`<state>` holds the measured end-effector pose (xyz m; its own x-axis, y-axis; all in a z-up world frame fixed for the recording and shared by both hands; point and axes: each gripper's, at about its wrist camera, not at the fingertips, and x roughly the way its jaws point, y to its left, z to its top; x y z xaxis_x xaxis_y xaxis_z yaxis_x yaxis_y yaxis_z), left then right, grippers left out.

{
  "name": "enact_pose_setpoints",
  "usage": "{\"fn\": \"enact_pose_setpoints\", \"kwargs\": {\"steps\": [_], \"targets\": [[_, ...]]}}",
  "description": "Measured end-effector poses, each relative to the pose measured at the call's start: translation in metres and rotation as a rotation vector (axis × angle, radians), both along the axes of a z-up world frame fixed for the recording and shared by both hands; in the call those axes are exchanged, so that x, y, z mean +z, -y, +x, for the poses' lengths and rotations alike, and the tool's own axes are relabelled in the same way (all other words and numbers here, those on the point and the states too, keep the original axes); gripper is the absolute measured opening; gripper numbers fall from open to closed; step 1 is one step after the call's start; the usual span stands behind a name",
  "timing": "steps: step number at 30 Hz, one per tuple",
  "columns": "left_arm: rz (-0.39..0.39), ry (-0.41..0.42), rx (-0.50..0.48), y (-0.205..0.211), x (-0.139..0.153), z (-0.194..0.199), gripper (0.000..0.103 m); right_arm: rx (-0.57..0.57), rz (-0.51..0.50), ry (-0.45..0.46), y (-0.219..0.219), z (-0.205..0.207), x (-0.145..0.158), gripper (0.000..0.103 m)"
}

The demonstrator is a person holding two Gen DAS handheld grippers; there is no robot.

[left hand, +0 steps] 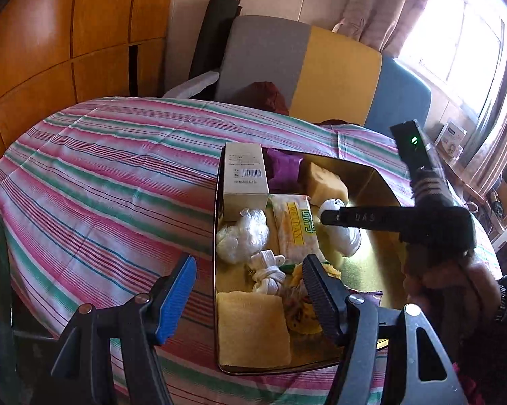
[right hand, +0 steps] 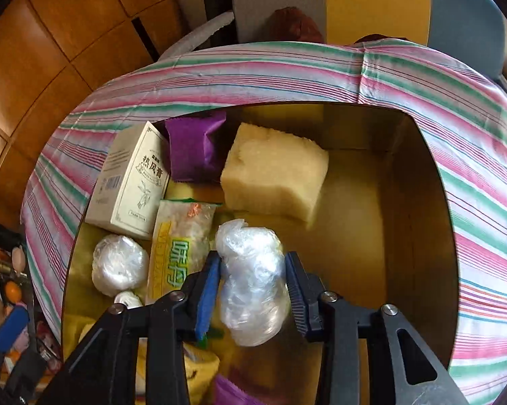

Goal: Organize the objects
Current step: 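Carry the clear plastic bag into the gold tray and open the right tool, then move the left tool to the blue Tempo tissue pack and grasp it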

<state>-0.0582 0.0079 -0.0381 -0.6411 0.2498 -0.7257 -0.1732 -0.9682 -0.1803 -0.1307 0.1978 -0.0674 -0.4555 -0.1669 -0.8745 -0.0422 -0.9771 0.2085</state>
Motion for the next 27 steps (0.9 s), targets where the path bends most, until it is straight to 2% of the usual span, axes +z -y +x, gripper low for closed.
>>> {"fn": "enact_pose_setpoints", "kwargs": {"steps": [2,4,7,12,16,27], "targets": [[-0.004,0.006,0.0,0.0,-0.002,-0.001,0.066,0.011,-0.032,-0.008,-0.004,0.002,0.002,0.059],[-0.009,0.007,-0.001,-0.002,-0.003,-0.001,0.066,0.009,-0.036,-0.03,-0.009,0.008,0.008,0.059],[-0.011,0.003,-0.006,-0.004,-0.001,0.001,0.066,0.002,-0.062,-0.049,-0.017,0.018,0.015,0.065],[-0.031,-0.012,-0.028,-0.013,0.006,0.004,0.066,-0.007,-0.052,-0.094,-0.035,0.04,0.033,0.066],[-0.045,-0.031,-0.047,-0.022,0.013,0.007,0.066,-0.037,-0.019,-0.153,-0.066,0.066,0.055,0.072],[-0.086,-0.073,-0.158,-0.066,0.031,0.017,0.066,-0.262,0.082,-0.206,-0.188,0.121,0.089,0.075]]}}
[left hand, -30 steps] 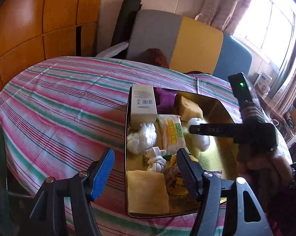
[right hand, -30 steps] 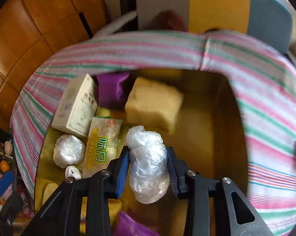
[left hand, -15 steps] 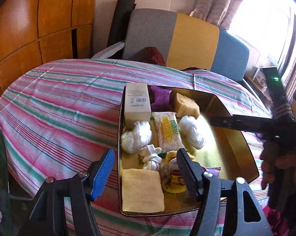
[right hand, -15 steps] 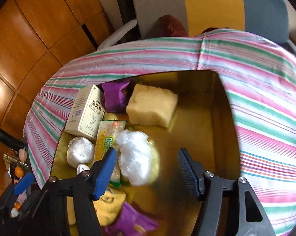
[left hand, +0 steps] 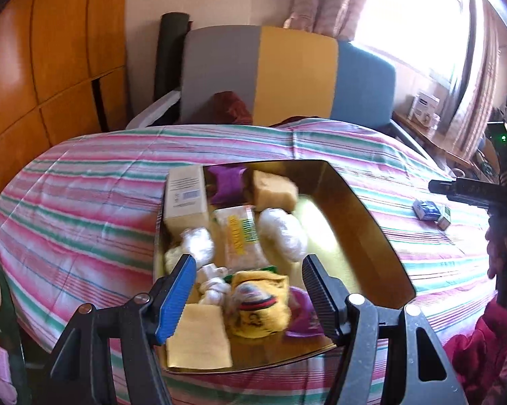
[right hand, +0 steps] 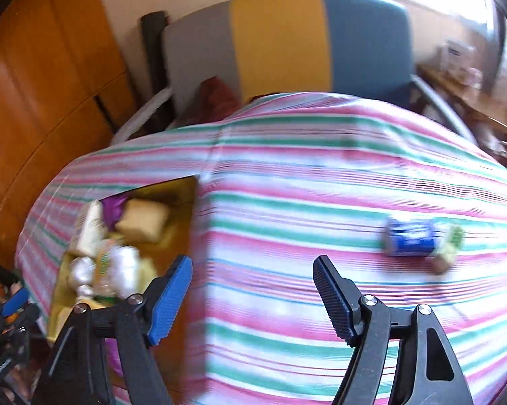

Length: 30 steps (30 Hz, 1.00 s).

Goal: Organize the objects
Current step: 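Move the left tool to the blue Tempo tissue pack and grasp it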

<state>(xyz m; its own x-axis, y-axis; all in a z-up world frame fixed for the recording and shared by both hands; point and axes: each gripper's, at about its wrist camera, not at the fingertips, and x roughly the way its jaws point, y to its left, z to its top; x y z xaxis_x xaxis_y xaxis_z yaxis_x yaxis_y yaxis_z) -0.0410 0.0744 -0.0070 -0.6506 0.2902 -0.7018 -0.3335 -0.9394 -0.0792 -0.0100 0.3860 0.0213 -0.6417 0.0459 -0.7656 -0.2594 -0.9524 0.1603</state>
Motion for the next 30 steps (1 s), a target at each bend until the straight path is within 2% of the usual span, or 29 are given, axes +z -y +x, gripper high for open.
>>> {"fn": "enact_pose_setpoints", "kwargs": {"steps": [8,12,14,15,16,19,30], "targets": [[-0.013,0.014,-0.105,-0.048,0.007,0.003,0.066,-0.235,0.045,-0.012,-0.11,0.033,0.004,0.077],[-0.066,0.004,-0.16,-0.081,0.009,0.007,0.066,-0.368,0.07,-0.011,-0.159,0.052,-0.011,0.077],[-0.087,0.002,-0.184,-0.096,0.008,0.007,0.065,-0.458,0.046,-0.009,-0.179,0.066,-0.025,0.077],[-0.095,0.001,-0.193,-0.103,0.008,0.007,0.065,-0.503,0.008,0.024,-0.191,0.07,-0.032,0.076],[-0.104,-0.001,-0.203,-0.111,0.008,0.007,0.065,-0.537,-0.052,0.016,-0.202,0.074,-0.034,0.072],[-0.127,-0.006,-0.232,-0.133,0.008,0.007,0.065,-0.566,-0.124,-0.041,-0.215,0.083,-0.032,0.073],[-0.175,0.028,-0.341,-0.202,-0.006,0.004,0.065,-0.58,-0.223,-0.041,-0.218,0.092,-0.037,0.077]]}}
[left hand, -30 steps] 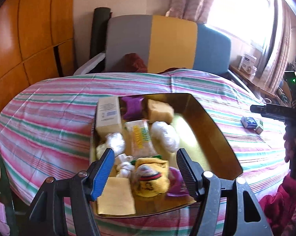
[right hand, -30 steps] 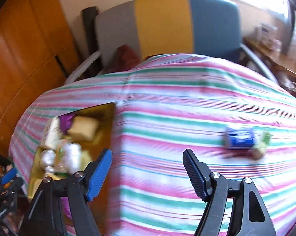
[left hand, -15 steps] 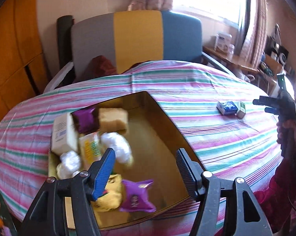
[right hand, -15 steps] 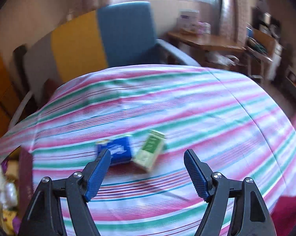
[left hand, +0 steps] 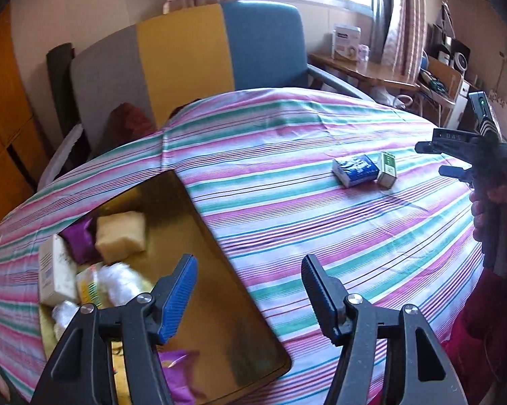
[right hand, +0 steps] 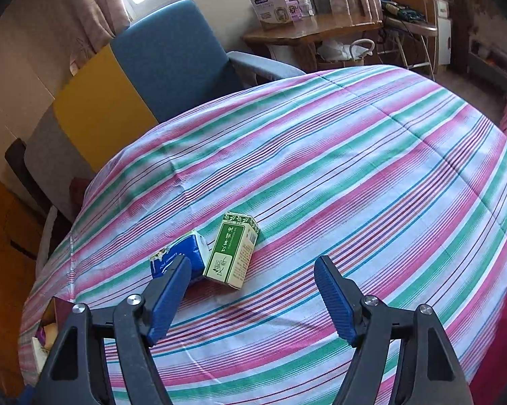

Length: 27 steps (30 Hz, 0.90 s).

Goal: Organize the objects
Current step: 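Move the left tool to the blue Tempo tissue pack and grasp it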

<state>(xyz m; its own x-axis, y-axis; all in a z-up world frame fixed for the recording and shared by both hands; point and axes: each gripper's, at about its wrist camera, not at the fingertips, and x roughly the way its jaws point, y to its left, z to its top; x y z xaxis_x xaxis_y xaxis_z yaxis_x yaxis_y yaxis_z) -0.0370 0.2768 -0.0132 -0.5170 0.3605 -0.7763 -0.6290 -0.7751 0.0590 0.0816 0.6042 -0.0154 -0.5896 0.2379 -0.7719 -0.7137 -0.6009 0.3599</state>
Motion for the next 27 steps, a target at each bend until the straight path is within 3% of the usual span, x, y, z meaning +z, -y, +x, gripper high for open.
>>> {"fn": "enact_pose_setpoints", "kwargs": {"steps": [6,18,20,23,27], "targets": [[-0.014,0.028,-0.046,-0.03,-0.008,-0.002,0.064,-0.016,-0.037,-0.02,-0.004,0.005,-0.002,0.078],[0.007,0.163,-0.119,-0.112,-0.033,-0.028,0.065,-0.112,-0.112,-0.084,-0.022,0.022,-0.004,0.079],[-0.009,0.154,-0.148,-0.131,-0.037,-0.032,0.074,-0.116,-0.131,-0.099,-0.023,0.024,-0.004,0.079],[-0.062,0.115,-0.183,-0.161,-0.044,-0.041,0.077,-0.104,-0.158,-0.109,-0.023,0.022,-0.005,0.079],[-0.226,-0.032,-0.38,-0.206,-0.059,-0.039,0.081,-0.086,-0.183,-0.117,-0.021,0.021,-0.007,0.08]]}}
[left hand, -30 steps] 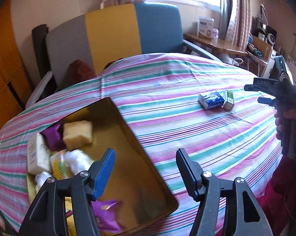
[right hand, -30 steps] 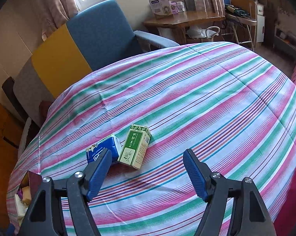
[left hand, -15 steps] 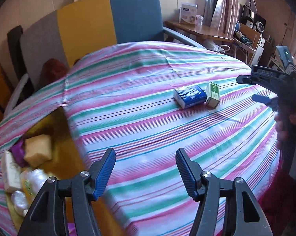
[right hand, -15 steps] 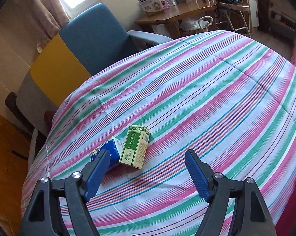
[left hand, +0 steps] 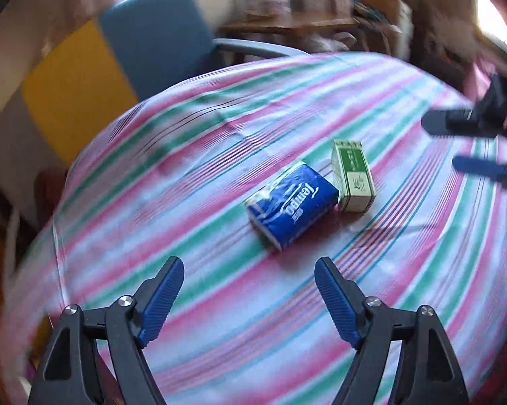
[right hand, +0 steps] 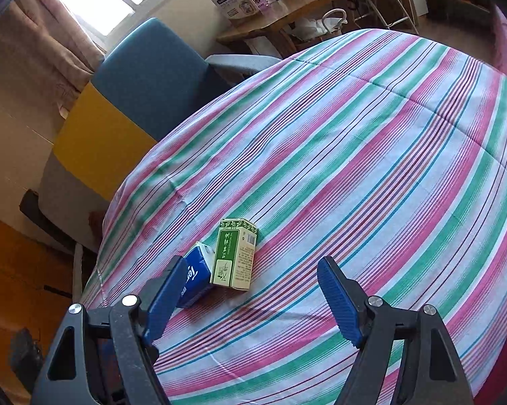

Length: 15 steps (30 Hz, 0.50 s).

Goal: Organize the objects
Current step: 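Move the left tool to the blue Tempo tissue pack and grasp it, then lift the Tempo pack with the left tool while the right tool grasps the green box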

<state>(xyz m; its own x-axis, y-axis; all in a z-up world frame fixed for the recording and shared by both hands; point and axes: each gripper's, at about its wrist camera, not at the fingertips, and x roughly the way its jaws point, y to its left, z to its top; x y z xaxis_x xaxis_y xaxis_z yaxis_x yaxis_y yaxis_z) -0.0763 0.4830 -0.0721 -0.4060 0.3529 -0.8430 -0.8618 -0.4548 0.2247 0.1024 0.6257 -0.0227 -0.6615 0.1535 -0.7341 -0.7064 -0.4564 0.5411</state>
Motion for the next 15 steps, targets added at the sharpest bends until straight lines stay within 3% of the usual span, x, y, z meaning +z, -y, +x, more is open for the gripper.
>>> {"fn": "enact_pose_setpoints", "kwargs": {"steps": [6,13,15], "targets": [[-0.076,0.017,-0.162,-0.037,-0.024,-0.008,0.084,0.017,-0.045,-0.032,-0.001,0.001,-0.004,0.081],[-0.109,0.044,-0.191,-0.065,-0.039,-0.025,0.084,0.025,-0.066,-0.043,-0.002,0.0,-0.006,0.082],[-0.07,0.116,-0.166,-0.064,-0.04,-0.03,0.07,0.022,-0.065,-0.039,-0.003,0.0,-0.007,0.082]]}}
